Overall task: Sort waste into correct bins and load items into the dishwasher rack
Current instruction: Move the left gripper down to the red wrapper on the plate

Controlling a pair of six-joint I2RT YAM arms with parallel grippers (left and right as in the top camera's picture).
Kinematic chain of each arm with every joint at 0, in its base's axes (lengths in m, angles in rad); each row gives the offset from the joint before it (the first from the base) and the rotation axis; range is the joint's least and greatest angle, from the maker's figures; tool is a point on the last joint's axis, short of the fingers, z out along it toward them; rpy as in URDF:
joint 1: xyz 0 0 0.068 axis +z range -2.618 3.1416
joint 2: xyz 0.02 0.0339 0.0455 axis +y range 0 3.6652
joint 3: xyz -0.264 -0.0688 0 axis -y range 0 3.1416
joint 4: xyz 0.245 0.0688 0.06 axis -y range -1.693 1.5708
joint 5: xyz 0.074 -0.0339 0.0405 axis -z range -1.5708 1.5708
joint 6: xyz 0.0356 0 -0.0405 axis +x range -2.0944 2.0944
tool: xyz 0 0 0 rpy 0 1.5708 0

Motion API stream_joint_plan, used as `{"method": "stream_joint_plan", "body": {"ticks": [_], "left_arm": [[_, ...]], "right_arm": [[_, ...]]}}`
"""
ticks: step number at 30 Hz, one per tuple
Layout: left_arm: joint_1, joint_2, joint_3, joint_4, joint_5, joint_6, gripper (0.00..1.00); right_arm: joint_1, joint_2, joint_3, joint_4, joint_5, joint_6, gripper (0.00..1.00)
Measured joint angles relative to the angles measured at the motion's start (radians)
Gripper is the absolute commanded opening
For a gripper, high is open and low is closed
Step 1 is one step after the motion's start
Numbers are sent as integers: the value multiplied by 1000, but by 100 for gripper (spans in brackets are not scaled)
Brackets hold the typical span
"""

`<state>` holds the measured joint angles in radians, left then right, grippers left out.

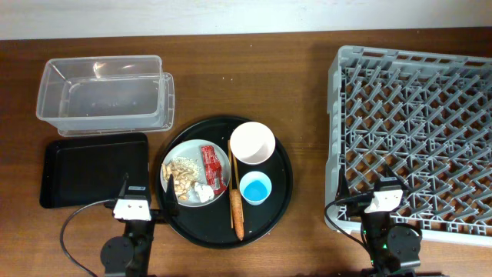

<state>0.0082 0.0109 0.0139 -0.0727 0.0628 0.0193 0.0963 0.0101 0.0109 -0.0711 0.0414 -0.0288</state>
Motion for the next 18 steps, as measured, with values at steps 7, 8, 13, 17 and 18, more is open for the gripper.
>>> {"method": "stream_joint_plan", "body": {"ticks": [7, 8, 13, 17, 18], "left_arm": [[0, 33, 64, -139, -10, -1, 99], [0, 77, 102, -180, -10, -9, 99], [0, 486, 476, -402, -4, -24, 99], [0, 869, 833, -732, 19, -24, 99], [0, 933, 901, -810, 31, -24, 99]], "right_arm": [[0, 70, 97, -111, 3, 3, 98], [0, 130, 175, -175, 4, 3, 98], [0, 476, 529, -473, 9, 3, 98], [0, 708, 752, -737, -20, 2, 98], [0, 751, 789, -783, -39, 3, 99]]}}
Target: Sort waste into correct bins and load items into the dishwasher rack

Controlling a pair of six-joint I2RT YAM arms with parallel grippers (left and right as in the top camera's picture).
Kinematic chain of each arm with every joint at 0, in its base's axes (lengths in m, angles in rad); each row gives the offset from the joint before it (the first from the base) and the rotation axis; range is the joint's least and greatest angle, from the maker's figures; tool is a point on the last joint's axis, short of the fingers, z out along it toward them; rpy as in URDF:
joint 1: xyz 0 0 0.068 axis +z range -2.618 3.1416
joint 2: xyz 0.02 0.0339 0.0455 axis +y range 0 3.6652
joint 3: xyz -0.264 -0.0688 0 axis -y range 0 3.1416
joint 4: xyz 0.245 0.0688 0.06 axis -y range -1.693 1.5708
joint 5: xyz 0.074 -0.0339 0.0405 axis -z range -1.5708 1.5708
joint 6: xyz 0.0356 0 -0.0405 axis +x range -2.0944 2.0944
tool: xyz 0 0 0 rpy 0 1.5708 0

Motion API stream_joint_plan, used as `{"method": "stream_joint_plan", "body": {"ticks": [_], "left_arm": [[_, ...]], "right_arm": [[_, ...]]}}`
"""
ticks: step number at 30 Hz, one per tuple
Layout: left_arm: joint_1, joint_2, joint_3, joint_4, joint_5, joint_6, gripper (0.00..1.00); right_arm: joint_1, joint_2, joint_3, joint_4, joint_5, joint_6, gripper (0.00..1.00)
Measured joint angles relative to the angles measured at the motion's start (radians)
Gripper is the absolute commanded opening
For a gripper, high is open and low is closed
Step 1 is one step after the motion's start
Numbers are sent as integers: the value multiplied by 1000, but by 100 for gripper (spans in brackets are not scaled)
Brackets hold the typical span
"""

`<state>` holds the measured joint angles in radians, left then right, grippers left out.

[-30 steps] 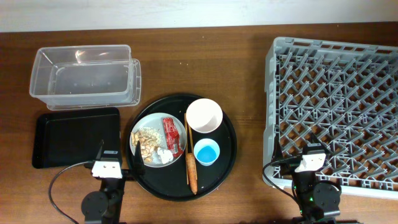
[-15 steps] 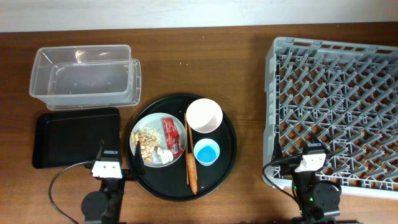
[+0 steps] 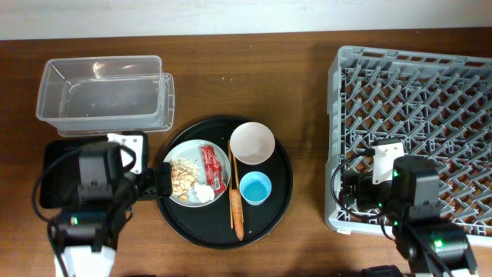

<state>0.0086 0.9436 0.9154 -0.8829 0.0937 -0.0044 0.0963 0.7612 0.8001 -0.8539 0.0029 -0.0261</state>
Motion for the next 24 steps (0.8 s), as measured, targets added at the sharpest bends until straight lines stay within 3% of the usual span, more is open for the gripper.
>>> {"method": "stream_joint_plan", "body": {"ticks": [2, 7, 12, 15, 16, 24], "left_arm": [[0, 93, 89, -68, 44, 0, 99], [-6, 182, 97, -48, 113, 0, 99], [-182, 455, 103, -56, 127, -22, 99], [-241, 620, 104, -60, 128, -23, 91], [-252, 679, 104, -61, 128, -26, 82], [-253, 787, 104, -47, 143, -34, 77]], "right_arm": [[0, 48, 34, -30, -43, 0, 98], [0, 52, 35, -36, -84, 0, 99], [0, 53, 35, -36, -84, 0, 98], [0, 54, 36, -37, -84, 0, 98], [0, 54, 36, -36, -84, 0, 98], [0, 55, 36, -37, -84, 0, 98]]}}
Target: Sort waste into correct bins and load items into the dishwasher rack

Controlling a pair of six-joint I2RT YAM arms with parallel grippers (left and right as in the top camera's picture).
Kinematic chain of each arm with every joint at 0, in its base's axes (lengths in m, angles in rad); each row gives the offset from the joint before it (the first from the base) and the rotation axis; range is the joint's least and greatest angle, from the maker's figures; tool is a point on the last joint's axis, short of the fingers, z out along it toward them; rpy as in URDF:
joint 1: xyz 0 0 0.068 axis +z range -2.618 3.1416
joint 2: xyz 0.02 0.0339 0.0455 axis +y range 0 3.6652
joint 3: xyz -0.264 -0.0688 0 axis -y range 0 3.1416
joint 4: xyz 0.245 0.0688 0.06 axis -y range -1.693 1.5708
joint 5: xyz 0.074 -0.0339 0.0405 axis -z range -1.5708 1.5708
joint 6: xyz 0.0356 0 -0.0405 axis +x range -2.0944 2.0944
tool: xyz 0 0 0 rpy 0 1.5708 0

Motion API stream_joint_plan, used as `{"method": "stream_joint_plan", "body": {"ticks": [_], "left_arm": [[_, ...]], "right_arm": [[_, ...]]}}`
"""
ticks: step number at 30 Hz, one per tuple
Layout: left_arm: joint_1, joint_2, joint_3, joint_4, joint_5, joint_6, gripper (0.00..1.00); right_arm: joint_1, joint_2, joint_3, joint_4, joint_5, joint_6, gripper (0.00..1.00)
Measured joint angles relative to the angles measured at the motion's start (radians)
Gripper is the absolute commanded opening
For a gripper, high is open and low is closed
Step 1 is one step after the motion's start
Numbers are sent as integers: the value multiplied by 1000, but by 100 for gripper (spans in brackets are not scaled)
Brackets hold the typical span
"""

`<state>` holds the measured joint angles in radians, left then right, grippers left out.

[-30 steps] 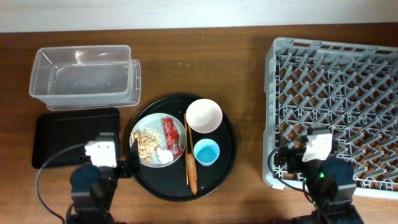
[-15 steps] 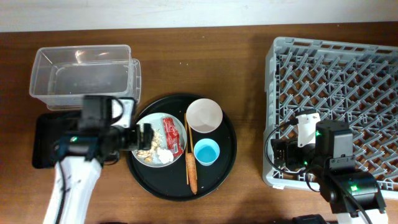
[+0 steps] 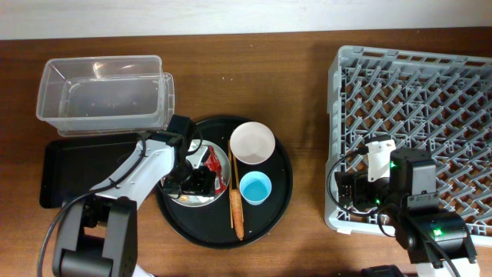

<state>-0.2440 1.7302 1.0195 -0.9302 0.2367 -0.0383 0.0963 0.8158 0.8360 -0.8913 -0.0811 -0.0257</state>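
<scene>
A round black tray (image 3: 280, 181) holds a grey plate (image 3: 175, 194) of food scraps, a red wrapper (image 3: 216, 163), a white bowl (image 3: 252, 143), a small blue cup (image 3: 255, 188), an orange carrot-like stick (image 3: 237, 215) and a thin wooden stick (image 3: 230, 173). My left gripper (image 3: 200, 181) is down over the plate beside the wrapper, hiding most of the scraps. Whether its jaws are open cannot be made out. My right gripper (image 3: 347, 189) hovers at the near left corner of the grey dishwasher rack (image 3: 415, 100), its fingers unclear.
A clear plastic bin (image 3: 104, 96) stands at the back left. A flat black rectangular tray (image 3: 81, 171) lies in front of it. The left arm's white link crosses from the black tray toward the plate. Bare wooden table lies between the round tray and the rack.
My left arm was over the black rectangular tray; now it stretches right, with the gripper down on the plate. The right arm has shifted slightly at the rack's corner.
Both arms first sat low at the table's front edge, with the plate, wrapper, bowl and cup untouched on the round tray. Then both were raised, the left over the black tray, the right by the rack. Now the left gripper is at the plate.
</scene>
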Motion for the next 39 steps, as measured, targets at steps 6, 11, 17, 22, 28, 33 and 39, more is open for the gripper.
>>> {"method": "stream_joint_plan", "body": {"ticks": [6, 11, 17, 22, 28, 33, 39], "left_arm": [[-3, 0, 0, 27, 19, -4, 70], [-111, 0, 0, 64, 16, -4, 65], [-114, 0, 0, 59, -84, -7, 29], [-113, 0, 52, 51, -107, -7, 22], [42, -12, 389, -56, -266, -7, 20], [270, -19, 489, 299, -309, -7, 34], [304, 127, 492, 412, -316, -7, 72]], "right_arm": [[0, 0, 0, 0, 0, 0, 98], [0, 0, 0, 0, 0, -1, 98], [0, 0, 0, 0, 0, 0, 98], [0, 0, 0, -5, 0, -1, 98], [0, 0, 0, -9, 0, 0, 98], [0, 1, 2, -7, 0, 0, 99], [0, 2, 2, -7, 0, -1, 99]]}}
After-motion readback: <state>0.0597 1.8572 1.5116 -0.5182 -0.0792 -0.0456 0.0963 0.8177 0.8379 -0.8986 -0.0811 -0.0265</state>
